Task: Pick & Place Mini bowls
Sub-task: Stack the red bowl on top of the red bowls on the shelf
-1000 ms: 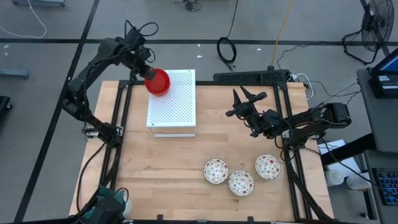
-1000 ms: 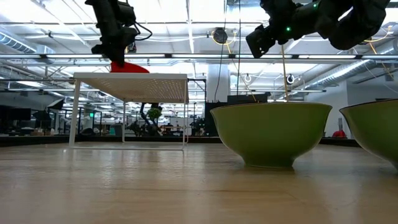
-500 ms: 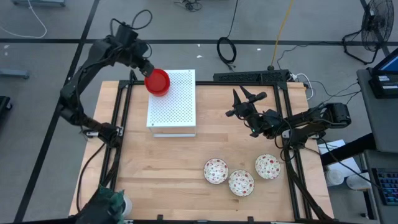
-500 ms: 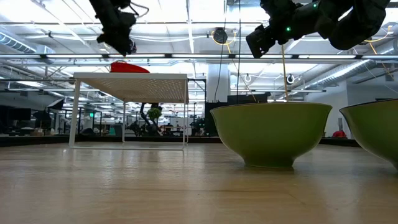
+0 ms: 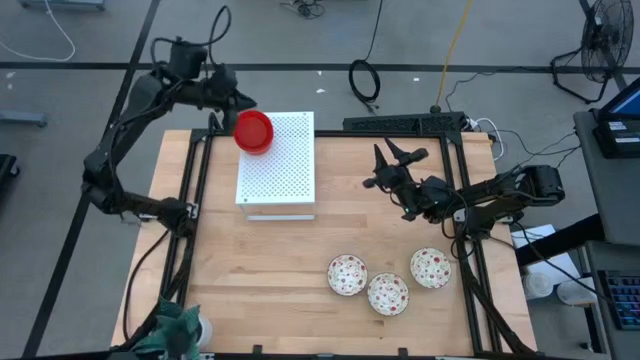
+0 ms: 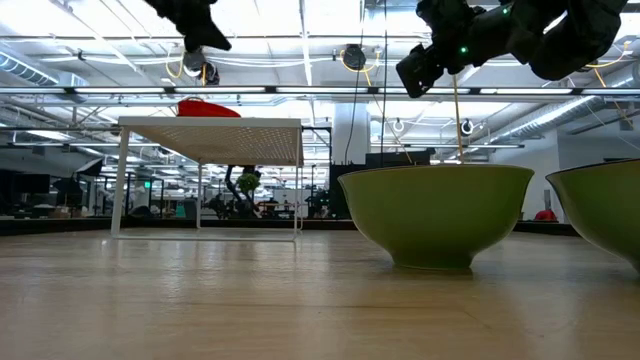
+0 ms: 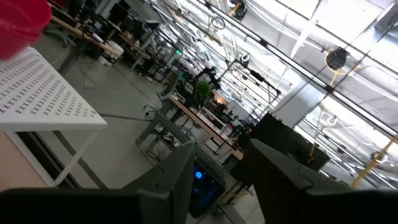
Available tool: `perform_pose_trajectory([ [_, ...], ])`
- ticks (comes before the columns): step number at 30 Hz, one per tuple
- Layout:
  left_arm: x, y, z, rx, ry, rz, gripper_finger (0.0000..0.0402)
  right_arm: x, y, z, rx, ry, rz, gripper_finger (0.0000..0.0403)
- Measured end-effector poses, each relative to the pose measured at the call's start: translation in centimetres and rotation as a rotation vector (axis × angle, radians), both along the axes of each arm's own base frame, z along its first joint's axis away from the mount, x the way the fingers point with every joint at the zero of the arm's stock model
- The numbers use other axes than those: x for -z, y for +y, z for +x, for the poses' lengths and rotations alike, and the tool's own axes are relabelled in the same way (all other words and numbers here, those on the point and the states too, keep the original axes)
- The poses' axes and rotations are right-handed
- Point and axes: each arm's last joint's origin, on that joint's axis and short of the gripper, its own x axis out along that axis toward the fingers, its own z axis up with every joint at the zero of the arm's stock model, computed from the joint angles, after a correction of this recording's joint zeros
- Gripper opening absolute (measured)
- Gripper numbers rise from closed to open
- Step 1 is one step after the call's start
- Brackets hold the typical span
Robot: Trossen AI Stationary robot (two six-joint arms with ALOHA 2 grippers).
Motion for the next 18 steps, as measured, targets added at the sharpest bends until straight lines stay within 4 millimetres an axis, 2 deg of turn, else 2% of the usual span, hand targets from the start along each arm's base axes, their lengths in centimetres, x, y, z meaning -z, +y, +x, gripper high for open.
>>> perform_pose_trajectory([
  [3, 2.1, 0.2, -0.6, 0.008, -0.041, 0.046, 0.0006, 0.0, 0.0, -0.1, 0.033, 0.019, 0.006, 0.0139],
  [9, 7.7, 2.5, -2.2, -0.163, -0.117, 0.033, 0.0007, 0.1, 0.0, -0.1, 0.035, 0.017, 0.01, 0.0139],
  [13, 10.1, 3.6, -3.5, -0.258, -0.157, 0.0, 0.0005, 0.1, 0.0, 0.0, 0.032, 0.019, 0.009, 0.0139],
  [18, 11.2, 3.9, -4.0, -0.308, -0.179, -0.061, 0.001, 0.1, 0.0, 0.0, 0.025, 0.016, 0.006, 0.0139],
])
